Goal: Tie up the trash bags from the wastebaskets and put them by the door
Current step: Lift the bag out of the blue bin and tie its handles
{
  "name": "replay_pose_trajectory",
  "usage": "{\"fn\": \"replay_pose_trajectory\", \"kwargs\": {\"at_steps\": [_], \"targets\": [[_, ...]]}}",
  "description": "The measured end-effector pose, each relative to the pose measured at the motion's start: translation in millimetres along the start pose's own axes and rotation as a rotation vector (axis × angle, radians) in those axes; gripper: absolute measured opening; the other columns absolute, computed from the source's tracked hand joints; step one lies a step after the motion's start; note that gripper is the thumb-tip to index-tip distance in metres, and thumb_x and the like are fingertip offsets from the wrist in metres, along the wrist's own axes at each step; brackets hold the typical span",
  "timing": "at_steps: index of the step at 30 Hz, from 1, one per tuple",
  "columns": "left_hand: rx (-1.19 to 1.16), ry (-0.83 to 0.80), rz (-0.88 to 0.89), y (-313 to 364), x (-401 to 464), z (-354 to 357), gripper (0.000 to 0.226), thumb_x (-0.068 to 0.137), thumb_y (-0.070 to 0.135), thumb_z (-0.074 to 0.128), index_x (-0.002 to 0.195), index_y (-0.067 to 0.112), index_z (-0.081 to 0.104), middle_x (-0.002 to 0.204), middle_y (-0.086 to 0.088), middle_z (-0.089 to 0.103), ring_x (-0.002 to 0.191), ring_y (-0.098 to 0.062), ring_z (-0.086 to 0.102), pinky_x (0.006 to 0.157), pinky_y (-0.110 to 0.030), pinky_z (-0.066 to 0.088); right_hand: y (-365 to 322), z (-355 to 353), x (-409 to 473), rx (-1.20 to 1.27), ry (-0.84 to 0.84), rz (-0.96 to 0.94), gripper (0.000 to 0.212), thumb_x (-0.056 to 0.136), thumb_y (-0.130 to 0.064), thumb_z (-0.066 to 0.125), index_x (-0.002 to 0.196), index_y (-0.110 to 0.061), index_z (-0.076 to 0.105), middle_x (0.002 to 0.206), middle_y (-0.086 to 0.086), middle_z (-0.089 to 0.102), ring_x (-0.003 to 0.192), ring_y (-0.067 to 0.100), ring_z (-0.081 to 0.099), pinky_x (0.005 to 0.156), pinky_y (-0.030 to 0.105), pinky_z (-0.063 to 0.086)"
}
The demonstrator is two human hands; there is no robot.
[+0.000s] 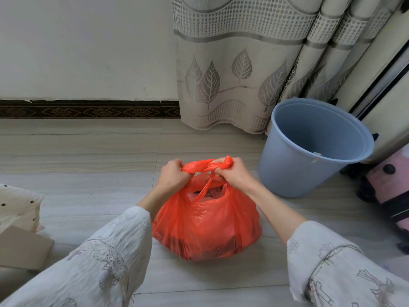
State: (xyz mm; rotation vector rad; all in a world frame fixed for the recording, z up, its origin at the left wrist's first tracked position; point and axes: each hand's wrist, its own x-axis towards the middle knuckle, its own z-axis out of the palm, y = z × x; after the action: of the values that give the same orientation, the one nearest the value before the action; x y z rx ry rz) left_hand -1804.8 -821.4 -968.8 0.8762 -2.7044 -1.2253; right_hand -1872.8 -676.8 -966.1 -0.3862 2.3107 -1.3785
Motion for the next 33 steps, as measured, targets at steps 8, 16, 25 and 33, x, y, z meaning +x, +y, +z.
{"fn": "replay_pose_trajectory", "kwargs": {"at_steps": [8,16,25,33], "targets": [[-0.93,-0.257,-0.161,7,-2,-16,0.06,0.081,-0.005,0.042,0.129,0.03,0.038,0.113,0.002,0.054,0.095,-0.01,0.055,0.073,-0.027,0.044,0,-11,-6,0.274,-0.058,0.001,0.03,0.086,0.006,0.056,0.115,0.008,0.06,0.094,0.012,0.057,0.061,0.002,0.054,0.061,0.013,0.045],[-1.648,0.137,-0.283,11,15,-25,0.044,0.085,-0.01,0.044,0.12,0.013,0.033,0.09,-0.01,0.053,0.085,-0.019,0.058,0.075,-0.031,0.051,-6,-7,-7,0.575,-0.099,0.093,0.023,0.088,0.006,0.047,0.108,0.008,0.059,0.075,0.01,0.056,0.064,0.015,0.047,0.066,0.025,0.039],[-1.203,-0.304,-0.279,13,5,-2,0.024,0.093,0.035,0.044,0.096,0.015,0.056,0.067,0.002,0.052,0.066,-0.01,0.052,0.061,-0.022,0.049,-4,-9,-10,0.439,-0.234,0.033,0.018,0.093,-0.005,0.048,0.106,0.0,0.06,0.082,0.009,0.062,0.064,0.006,0.061,0.062,0.015,0.049],[-1.652,-0.084,-0.31,22,13,-4,0.044,0.098,0.039,0.024,0.063,0.016,0.035,0.033,0.004,0.031,0.042,-0.013,0.038,0.066,-0.03,0.047,-6,-18,-7,0.71,-0.347,0.219,0.051,0.101,-0.029,0.028,0.127,0.011,0.047,0.121,0.027,0.057,0.115,0.034,0.056,0.098,0.034,0.046]]}}
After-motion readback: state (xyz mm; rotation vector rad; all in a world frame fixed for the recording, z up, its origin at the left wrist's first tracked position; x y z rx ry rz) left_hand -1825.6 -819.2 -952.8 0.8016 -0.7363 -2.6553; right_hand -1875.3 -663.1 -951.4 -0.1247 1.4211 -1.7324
